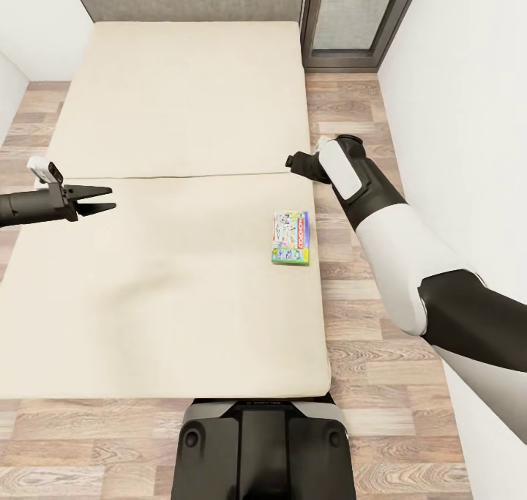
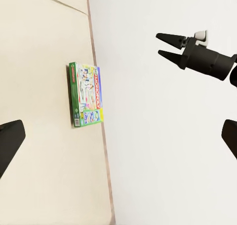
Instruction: Put all the toys in the child's room - the three board games (two on the bed and one on the table), the two jigsaw puzzles on the table, and the tennis ball on the table - inside the toy box on the table in the child's room.
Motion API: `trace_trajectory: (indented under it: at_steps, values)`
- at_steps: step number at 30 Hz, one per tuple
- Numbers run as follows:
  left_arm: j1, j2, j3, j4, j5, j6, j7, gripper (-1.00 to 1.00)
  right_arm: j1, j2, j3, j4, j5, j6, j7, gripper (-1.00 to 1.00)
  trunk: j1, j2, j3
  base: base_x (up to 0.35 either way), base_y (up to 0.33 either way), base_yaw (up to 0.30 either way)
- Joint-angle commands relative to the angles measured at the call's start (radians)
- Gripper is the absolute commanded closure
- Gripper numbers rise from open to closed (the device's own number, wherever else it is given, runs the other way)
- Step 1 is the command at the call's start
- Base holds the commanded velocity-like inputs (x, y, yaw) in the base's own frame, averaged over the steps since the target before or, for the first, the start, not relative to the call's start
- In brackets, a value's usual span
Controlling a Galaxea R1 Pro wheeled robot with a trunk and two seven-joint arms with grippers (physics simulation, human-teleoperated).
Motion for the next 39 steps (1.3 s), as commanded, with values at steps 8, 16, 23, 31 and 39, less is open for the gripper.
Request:
trace_trajectory:
  at_steps: [8, 16, 23, 31, 39]
  values:
    - [-0.001, 0.000, -0.001, 0.000, -0.004, 0.010, -0.005, -1.00, -0.001, -0.001, 0.006, -0.001, -0.011, 0.001, -0.010, -1.00, 0.001, -0.002, -0.001, 0.000, 0.000, 0.000]
    - [0.000, 0.000, -0.005, 0.000, -0.004, 0.010, -0.005, -1.00, -0.002, 0.000, 0.005, 0.003, -0.011, 0.002, -0.010, -1.00, 0.001, -0.002, -0.001, 0.000, 0.000, 0.000]
    - [0.000, 0.000, -0.005, 0.000, -0.004, 0.010, -0.005, -1.00, -0.002, -0.001, 0.004, 0.004, -0.012, 0.003, -0.010, -1.00, 0.001, -0.002, -0.001, 0.000, 0.000, 0.000]
    - [0.000, 0.000, -0.005, 0.000, -0.004, 0.010, -0.005, -1.00, -0.002, -0.001, 0.004, 0.007, -0.012, 0.004, -0.010, -1.00, 0.001, -0.002, -0.001, 0.000, 0.000, 0.000]
    - [-0.001, 0.000, -0.005, 0.000, -0.004, 0.010, -0.005, -1.00, -0.004, 0.001, 0.004, 0.035, -0.012, 0.003, -0.010, -1.00, 0.001, -0.002, -0.002, 0.000, 0.000, 0.000]
